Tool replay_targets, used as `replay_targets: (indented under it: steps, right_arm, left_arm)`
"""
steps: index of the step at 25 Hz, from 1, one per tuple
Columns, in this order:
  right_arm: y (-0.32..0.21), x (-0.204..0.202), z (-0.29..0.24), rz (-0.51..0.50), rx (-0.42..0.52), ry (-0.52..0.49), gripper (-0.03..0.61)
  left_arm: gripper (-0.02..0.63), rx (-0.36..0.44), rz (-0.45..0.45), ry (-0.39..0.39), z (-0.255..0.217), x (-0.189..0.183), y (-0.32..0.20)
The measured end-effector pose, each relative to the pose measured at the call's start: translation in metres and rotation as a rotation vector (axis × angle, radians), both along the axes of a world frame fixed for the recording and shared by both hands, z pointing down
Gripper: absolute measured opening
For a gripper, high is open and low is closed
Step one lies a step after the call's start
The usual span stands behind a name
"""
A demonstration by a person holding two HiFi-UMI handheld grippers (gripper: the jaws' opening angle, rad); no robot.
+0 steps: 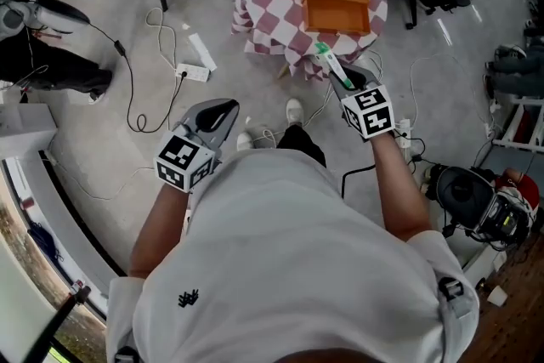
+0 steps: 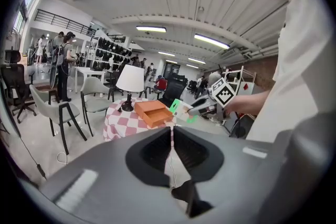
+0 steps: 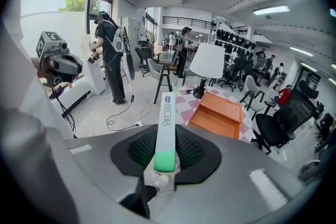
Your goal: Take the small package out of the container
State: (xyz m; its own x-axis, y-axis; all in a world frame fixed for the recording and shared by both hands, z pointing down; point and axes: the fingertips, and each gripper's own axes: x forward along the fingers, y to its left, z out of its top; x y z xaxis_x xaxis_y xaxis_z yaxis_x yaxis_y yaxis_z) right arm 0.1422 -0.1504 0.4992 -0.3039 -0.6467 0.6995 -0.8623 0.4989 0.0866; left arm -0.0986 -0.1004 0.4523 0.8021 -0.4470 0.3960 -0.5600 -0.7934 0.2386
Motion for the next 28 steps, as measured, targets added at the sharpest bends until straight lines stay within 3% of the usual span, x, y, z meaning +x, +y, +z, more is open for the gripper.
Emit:
replay_targets:
  steps: [15, 28]
  right_arm:
    - [0.066, -0.028, -0.006, 0.032, -0.005, -0.035, 0.091]
    - [0.075, -0.044, -0.014, 0.018, 0.005, -0.037, 0.091]
  left_arm:
    - [0.067, 0.010, 0.060, 0.033, 0.004, -0.001, 0.030]
    - [0.067, 0.007, 0.064, 0.034, 0.006, -0.013, 0.038]
